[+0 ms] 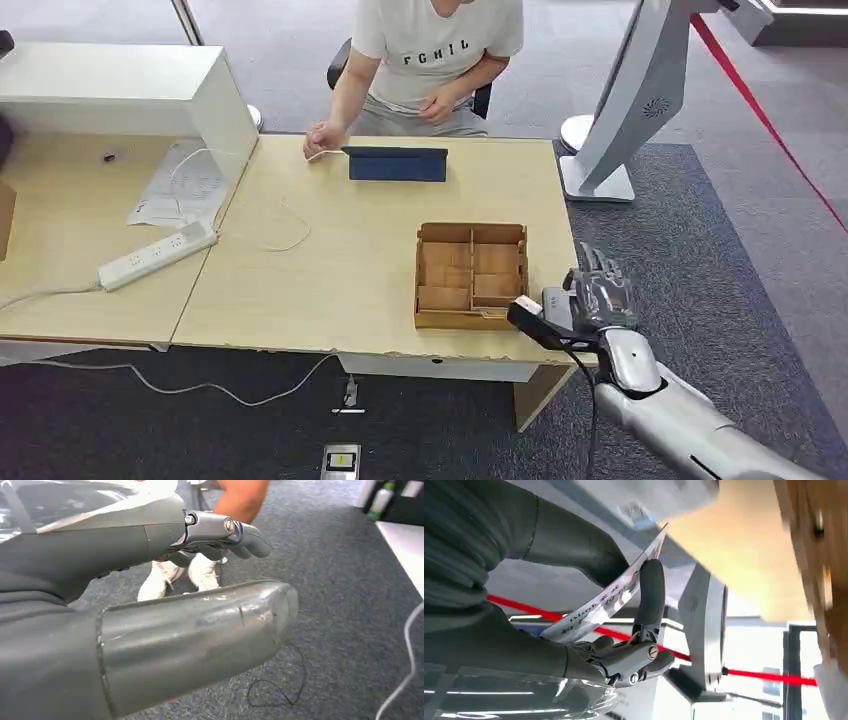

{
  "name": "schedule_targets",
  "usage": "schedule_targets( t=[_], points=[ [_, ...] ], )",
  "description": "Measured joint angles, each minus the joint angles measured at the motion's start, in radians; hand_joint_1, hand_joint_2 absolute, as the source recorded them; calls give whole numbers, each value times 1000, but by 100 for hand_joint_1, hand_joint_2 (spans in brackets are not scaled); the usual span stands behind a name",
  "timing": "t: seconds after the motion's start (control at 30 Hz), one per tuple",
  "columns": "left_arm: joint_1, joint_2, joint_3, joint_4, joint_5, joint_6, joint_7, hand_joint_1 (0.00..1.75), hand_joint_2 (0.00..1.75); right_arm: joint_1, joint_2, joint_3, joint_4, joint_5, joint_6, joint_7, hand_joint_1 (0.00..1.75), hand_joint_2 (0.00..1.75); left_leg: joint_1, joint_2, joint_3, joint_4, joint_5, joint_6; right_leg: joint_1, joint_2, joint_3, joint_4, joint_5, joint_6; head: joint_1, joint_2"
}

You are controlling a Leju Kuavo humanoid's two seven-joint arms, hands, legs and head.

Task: Pass the card to the sensor for recognition and then transmit it.

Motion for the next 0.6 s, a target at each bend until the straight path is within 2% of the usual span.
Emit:
schedule_targets(
  t=[0.13, 0.27, 0.43, 0.6],
  points=[
    [0, 1, -1, 0, 33, 0, 0, 0, 0, -85, -14, 2, -65, 32, 20, 33, 175, 175, 0, 0, 0, 0, 0, 0, 0, 0, -1, 0, 0, 0, 0, 0],
    [0, 1, -3, 0, 45, 0, 0, 0, 0, -114, -21, 4, -110, 47, 30, 41, 175, 175, 0, 0, -1, 0, 0, 0, 0, 0, -1, 0, 0, 0, 0, 0],
    [0, 0, -44, 2, 179, 0, 0, 0, 0, -176, -37, 17, -193, 99, 115, 99, 175, 175, 0, 0, -1, 0, 0, 0, 0, 1, -1, 0, 0, 0, 0, 0],
    [3, 0, -105, 3, 267, 0, 0, 0, 0, -215, -43, 28, -259, 104, 154, 118, 175, 175, 0, 0, -1, 0, 0, 0, 0, 1, -1, 0, 0, 0, 0, 0]
  ],
)
